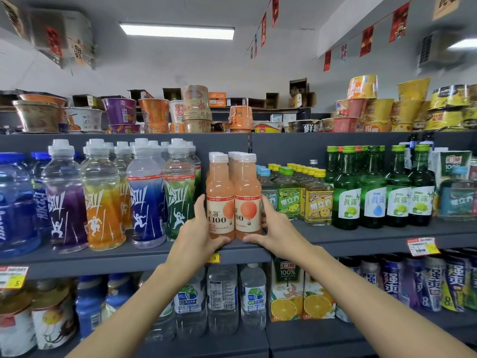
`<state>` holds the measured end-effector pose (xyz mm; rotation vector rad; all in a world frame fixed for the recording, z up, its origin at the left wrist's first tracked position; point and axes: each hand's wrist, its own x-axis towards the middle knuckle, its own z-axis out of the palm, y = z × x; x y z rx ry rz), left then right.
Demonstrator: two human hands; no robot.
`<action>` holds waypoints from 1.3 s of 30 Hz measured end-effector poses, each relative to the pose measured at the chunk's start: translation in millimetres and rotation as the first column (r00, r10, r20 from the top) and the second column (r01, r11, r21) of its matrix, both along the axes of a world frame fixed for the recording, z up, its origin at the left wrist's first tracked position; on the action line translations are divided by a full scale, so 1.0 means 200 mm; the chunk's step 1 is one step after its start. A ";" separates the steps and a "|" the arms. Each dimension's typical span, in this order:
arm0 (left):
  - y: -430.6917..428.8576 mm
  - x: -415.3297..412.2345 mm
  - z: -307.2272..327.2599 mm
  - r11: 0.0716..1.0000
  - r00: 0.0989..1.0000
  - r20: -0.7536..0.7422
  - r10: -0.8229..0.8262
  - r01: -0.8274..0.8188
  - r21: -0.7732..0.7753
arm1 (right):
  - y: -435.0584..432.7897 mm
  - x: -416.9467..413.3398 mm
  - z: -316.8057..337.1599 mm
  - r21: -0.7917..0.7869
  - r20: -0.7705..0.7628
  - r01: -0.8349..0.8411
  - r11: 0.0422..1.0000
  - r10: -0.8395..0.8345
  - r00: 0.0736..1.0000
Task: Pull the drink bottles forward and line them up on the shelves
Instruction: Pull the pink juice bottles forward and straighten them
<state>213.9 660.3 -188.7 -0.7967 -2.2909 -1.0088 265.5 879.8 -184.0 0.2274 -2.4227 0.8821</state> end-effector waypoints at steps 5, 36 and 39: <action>0.02 0.02 0.00 0.999 0.999 0.020 0.038 -0.038 0.025 | -0.01 0.01 0.01 0.005 0.000 0.003 1.000 -0.003 1.000; 0.04 0.04 0.02 1.000 0.999 0.027 -0.017 0.018 -0.020 | 0.00 -0.01 0.03 0.034 0.102 0.103 0.994 -0.106 0.989; 0.04 0.04 0.02 1.000 1.000 0.007 -0.026 0.026 -0.005 | 0.00 -0.01 0.03 0.039 0.111 0.082 0.996 -0.086 0.990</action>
